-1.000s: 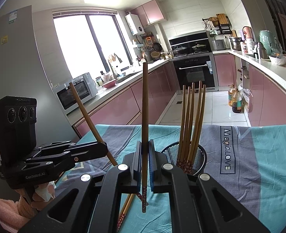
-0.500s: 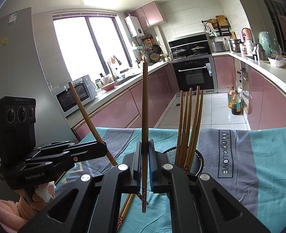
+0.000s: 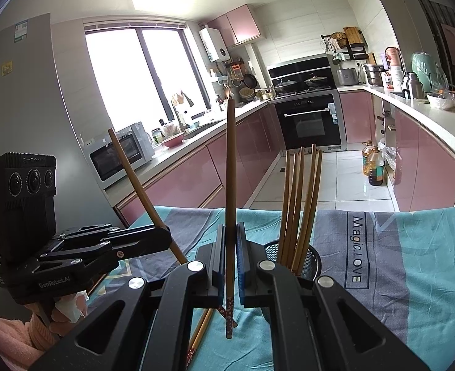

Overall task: Organize utensils
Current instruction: 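Hold both chopsticks upright above the cup and lower them into it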

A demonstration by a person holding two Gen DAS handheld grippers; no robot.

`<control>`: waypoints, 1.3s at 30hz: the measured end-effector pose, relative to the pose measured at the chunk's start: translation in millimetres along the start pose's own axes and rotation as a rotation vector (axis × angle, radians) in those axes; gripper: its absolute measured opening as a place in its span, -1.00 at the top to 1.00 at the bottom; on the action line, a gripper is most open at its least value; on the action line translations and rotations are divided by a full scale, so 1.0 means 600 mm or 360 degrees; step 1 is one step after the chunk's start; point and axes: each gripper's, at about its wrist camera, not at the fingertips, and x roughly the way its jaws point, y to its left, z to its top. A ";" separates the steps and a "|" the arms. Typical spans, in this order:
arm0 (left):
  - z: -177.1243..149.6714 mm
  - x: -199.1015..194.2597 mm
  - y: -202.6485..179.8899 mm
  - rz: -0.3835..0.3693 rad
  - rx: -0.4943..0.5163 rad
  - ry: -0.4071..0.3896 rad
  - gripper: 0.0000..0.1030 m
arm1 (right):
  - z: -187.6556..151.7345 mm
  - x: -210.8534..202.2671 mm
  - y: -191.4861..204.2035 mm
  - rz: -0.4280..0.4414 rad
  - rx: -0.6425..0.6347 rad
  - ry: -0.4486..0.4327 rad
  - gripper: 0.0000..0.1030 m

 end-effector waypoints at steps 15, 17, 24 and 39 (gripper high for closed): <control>0.011 -0.004 -0.007 0.0008 0.0021 -0.0018 0.85 | 0.018 0.000 -0.001 0.0002 -0.0011 -0.0035 0.89; 0.013 -0.005 -0.009 0.0011 0.0026 -0.0025 0.85 | 0.022 0.001 0.000 0.0002 -0.0015 -0.0041 0.89; 0.019 -0.013 -0.017 0.0021 0.0047 -0.0051 0.85 | 0.032 -0.001 -0.009 0.0007 -0.0016 -0.0064 0.89; 0.037 -0.026 -0.029 0.0027 0.0075 -0.0112 0.85 | 0.052 -0.002 -0.023 -0.0011 -0.0029 -0.0108 0.89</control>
